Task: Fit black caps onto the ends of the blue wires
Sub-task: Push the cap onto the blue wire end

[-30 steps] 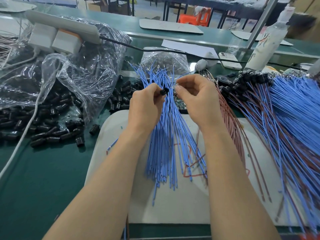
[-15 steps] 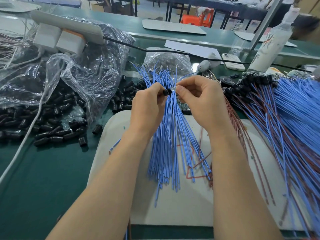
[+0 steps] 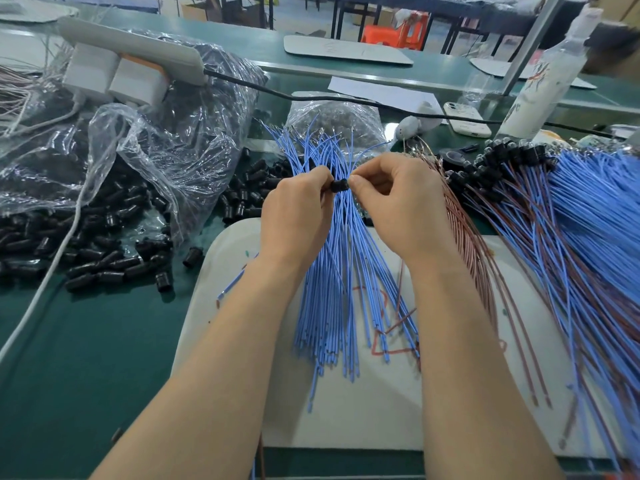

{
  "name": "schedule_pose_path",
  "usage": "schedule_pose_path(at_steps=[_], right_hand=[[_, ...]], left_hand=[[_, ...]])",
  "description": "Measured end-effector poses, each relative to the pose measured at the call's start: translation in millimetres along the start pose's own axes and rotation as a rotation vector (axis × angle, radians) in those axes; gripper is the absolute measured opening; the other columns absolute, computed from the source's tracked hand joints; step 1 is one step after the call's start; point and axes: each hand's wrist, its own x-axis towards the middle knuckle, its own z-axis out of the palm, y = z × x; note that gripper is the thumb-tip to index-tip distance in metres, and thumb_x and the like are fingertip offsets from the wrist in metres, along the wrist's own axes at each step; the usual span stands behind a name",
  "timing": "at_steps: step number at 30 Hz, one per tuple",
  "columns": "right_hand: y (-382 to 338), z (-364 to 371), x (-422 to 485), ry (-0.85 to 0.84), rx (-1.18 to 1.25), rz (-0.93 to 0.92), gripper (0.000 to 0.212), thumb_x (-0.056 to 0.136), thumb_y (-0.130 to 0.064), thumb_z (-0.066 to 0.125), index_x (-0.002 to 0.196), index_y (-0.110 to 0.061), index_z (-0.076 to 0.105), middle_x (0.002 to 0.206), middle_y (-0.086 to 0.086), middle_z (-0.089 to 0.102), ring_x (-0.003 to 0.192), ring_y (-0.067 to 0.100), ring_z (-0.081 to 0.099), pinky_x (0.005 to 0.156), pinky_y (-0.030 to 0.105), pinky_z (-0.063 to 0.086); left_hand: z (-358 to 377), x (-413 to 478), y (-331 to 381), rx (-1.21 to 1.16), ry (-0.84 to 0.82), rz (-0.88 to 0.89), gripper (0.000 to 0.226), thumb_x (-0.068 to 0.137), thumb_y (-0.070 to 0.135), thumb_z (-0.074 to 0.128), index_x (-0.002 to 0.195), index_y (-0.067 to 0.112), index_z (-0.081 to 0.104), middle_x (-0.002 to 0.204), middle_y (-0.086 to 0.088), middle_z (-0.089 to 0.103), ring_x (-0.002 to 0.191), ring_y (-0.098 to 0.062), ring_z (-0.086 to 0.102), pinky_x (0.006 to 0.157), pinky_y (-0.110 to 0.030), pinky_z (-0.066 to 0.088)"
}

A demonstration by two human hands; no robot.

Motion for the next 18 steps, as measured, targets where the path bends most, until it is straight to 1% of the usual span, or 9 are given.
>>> schedule_pose_path(at_steps=[3, 5, 6, 7, 9, 10, 13, 15, 18], right_hand=[[2, 1, 1, 0.009, -0.033, 0.000, 0.006, 0.087, -0.014, 0.064, 0.085, -0.016, 0.069, 0.069, -0.012, 0.060, 0.072, 0.009, 0.062, 0.077, 0.029, 0.052], [7, 0, 2, 0.012, -0.022, 0.017, 0.006, 0.087, -0.013, 0.065, 0.084, -0.017, 0.069, 0.070, -0.010, 0.063, 0.072, 0.011, 0.063, 0.078, 0.033, 0.053], [10, -1, 3, 0.005, 0.008, 0.036, 0.007, 0.087, -0.013, 0.065, 0.083, -0.017, 0.069, 0.071, -0.007, 0.065, 0.073, 0.013, 0.064, 0.080, 0.035, 0.054], [14, -3, 5, -0.006, 0.048, 0.060, 0.008, 0.087, -0.012, 0.065, 0.082, -0.018, 0.069, 0.073, -0.003, 0.067, 0.073, 0.015, 0.065, 0.081, 0.038, 0.054], [22, -5, 7, -0.029, 0.128, 0.108, 0.013, 0.086, -0.010, 0.066, 0.080, -0.021, 0.067, 0.075, 0.001, 0.069, 0.075, 0.020, 0.068, 0.082, 0.041, 0.055], [25, -6, 8, -0.037, 0.164, 0.125, 0.016, 0.086, -0.009, 0.066, 0.078, -0.023, 0.067, 0.074, 0.000, 0.070, 0.074, 0.019, 0.068, 0.081, 0.040, 0.056], [31, -5, 8, -0.071, 0.264, 0.140, 0.020, 0.086, -0.007, 0.067, 0.076, -0.024, 0.067, 0.069, -0.004, 0.069, 0.065, 0.009, 0.066, 0.074, 0.029, 0.058], [34, -4, 8, -0.094, 0.286, 0.146, 0.019, 0.086, -0.007, 0.067, 0.077, -0.023, 0.068, 0.068, -0.005, 0.069, 0.064, 0.009, 0.065, 0.074, 0.029, 0.058], [35, -2, 8, -0.104, 0.338, 0.168, 0.017, 0.086, -0.007, 0.067, 0.077, -0.021, 0.068, 0.068, -0.003, 0.068, 0.064, 0.008, 0.064, 0.074, 0.029, 0.058]], left_hand=[[1, 1, -1, 0.045, -0.015, 0.027, 0.014, 0.092, 0.015, 0.051, 0.092, 0.008, 0.063, 0.085, -0.006, 0.066, 0.078, -0.030, 0.057, 0.070, -0.045, 0.045], [1, 2, -3, -0.032, -0.056, 0.031, 0.012, 0.090, 0.013, 0.054, 0.093, 0.009, 0.065, 0.084, -0.005, 0.066, 0.078, -0.027, 0.057, 0.072, -0.042, 0.046], [2, 2, -4, -0.096, -0.099, 0.023, 0.012, 0.089, 0.012, 0.056, 0.096, 0.011, 0.066, 0.084, -0.003, 0.066, 0.078, -0.024, 0.057, 0.074, -0.038, 0.048], [1, 3, -4, -0.155, -0.151, 0.019, 0.013, 0.088, 0.012, 0.059, 0.099, 0.013, 0.067, 0.085, 0.000, 0.066, 0.078, -0.019, 0.057, 0.076, -0.031, 0.048], [-1, 3, -5, -0.242, -0.236, 0.036, 0.017, 0.087, 0.014, 0.065, 0.104, 0.017, 0.068, 0.084, 0.006, 0.064, 0.075, -0.011, 0.054, 0.070, -0.009, 0.041], [-2, 4, -5, -0.269, -0.261, 0.044, 0.018, 0.086, 0.016, 0.066, 0.104, 0.018, 0.069, 0.084, 0.006, 0.064, 0.074, -0.009, 0.053, 0.068, -0.004, 0.038], [-3, 4, -7, -0.305, -0.271, 0.035, 0.017, 0.088, 0.016, 0.065, 0.103, 0.017, 0.071, 0.087, 0.003, 0.069, 0.072, -0.003, 0.055, 0.068, -0.001, 0.036], [-3, 4, -7, -0.296, -0.268, 0.033, 0.017, 0.089, 0.015, 0.064, 0.103, 0.015, 0.071, 0.087, 0.002, 0.070, 0.069, -0.003, 0.054, 0.066, 0.000, 0.035], [-3, 2, -6, -0.290, -0.254, 0.029, 0.017, 0.089, 0.014, 0.064, 0.104, 0.014, 0.071, 0.087, -0.001, 0.071, 0.075, -0.007, 0.056, 0.069, -0.005, 0.038]])
